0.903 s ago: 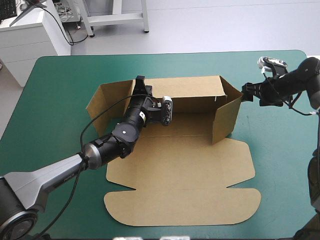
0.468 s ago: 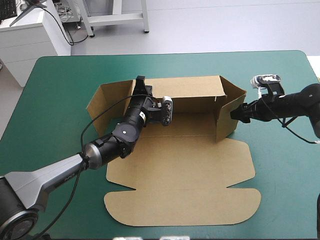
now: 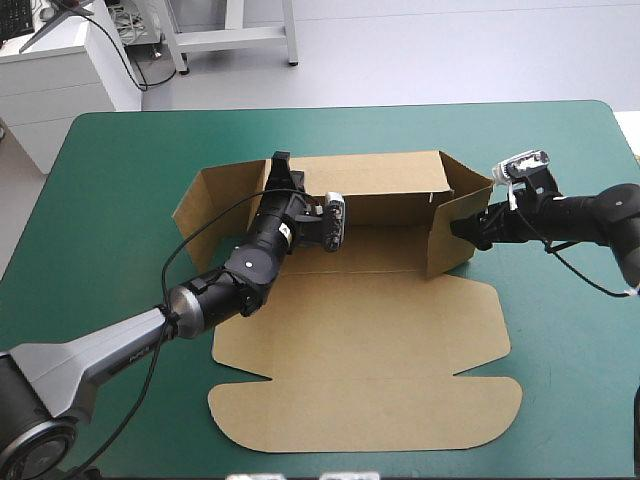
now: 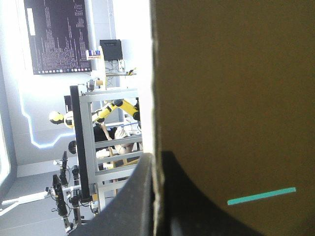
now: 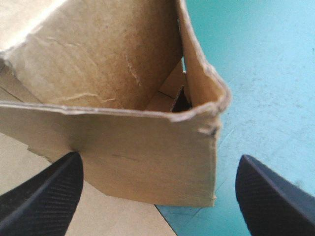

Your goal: Fold the box

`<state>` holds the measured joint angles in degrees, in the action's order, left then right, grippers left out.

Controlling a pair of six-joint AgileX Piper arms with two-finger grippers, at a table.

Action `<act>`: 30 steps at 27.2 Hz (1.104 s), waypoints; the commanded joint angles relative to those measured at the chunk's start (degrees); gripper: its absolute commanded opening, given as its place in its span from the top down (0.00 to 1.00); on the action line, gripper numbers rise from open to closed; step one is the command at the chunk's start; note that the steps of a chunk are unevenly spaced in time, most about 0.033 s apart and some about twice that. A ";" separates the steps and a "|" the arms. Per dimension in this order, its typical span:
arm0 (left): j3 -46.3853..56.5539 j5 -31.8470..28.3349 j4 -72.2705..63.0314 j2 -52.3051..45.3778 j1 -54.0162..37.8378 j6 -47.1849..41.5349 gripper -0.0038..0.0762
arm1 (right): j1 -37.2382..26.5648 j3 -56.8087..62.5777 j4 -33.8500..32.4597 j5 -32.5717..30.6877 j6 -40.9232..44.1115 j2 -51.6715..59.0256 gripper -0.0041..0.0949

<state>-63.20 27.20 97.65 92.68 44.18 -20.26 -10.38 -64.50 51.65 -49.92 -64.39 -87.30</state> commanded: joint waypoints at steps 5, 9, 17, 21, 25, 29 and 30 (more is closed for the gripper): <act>-1.32 -2.21 0.03 -1.66 0.28 -0.19 0.96 | 6.60 2.12 3.53 6.11 -1.48 2.32 0.18; -1.32 -2.21 0.03 -1.66 0.28 -0.19 0.96 | 11.14 5.92 3.53 16.36 0.06 4.48 0.23; -1.32 -2.21 0.03 -1.66 0.28 0.00 0.96 | 19.62 13.14 5.62 34.70 -0.57 9.23 0.30; -1.32 -2.21 0.03 -1.66 0.28 0.00 0.96 | 23.67 13.14 6.32 39.00 -0.42 8.76 0.30; -1.32 -2.32 0.03 -1.66 0.28 0.00 0.96 | 26.59 13.14 8.19 44.35 -0.12 8.76 0.41; -1.32 -2.67 0.03 -1.66 0.28 0.00 0.96 | 26.94 13.14 8.17 44.08 0.07 8.76 0.97; -1.32 -2.80 0.03 -1.66 0.28 0.00 0.96 | 26.94 13.14 8.28 43.98 0.07 8.76 0.97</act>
<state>-63.23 27.34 97.65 92.68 43.78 -20.26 15.80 -49.53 58.86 -4.82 -63.95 -80.43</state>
